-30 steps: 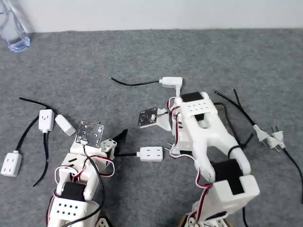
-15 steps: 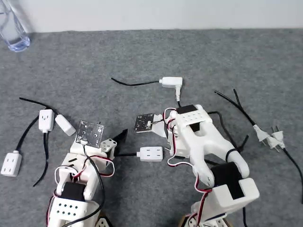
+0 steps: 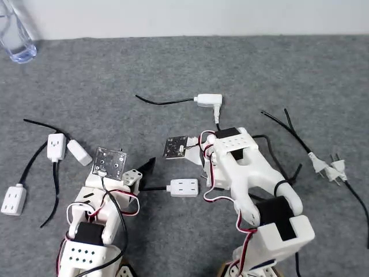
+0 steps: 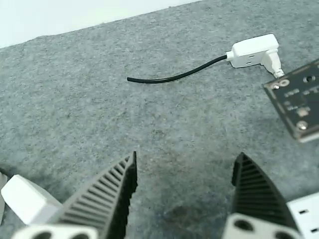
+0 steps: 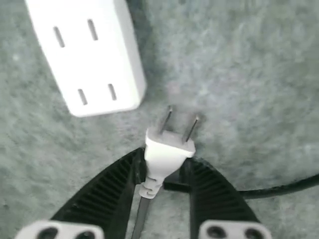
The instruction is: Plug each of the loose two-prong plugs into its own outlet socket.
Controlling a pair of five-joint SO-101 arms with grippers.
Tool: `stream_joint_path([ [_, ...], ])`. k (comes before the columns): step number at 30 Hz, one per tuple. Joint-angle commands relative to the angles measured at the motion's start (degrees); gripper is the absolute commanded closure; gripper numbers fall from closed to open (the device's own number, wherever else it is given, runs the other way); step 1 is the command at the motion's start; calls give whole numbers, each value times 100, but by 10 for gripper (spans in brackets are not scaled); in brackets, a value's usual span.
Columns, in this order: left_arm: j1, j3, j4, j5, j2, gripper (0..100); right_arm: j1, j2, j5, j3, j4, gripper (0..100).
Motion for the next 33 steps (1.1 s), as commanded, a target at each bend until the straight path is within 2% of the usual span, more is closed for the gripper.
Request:
stream_joint_path([
  [1,0,-22,53,-44,-88,709,-84,92,-44,-141,-127,991],
  [8,308,57,62,-44,-88,709,-84,4,-88,-167,-75,990],
  [10,545,57,62,-44,-88,709,-84,-215,-105,-281,268,990],
  [15,993,66,62,-18,-88,709,-84,-1015,-686,-853,1385,990],
  [20,1363,66,53,-35,-88,708,-224,-1437,-791,-1020,1947,990],
  [29,1371,13,26,-9,-97,708,-1323,-1578,-1688,-1029,2132,990],
  [33,1380,13,26,-9,-97,709,-1437,-1587,-1873,-1037,2141,990],
])
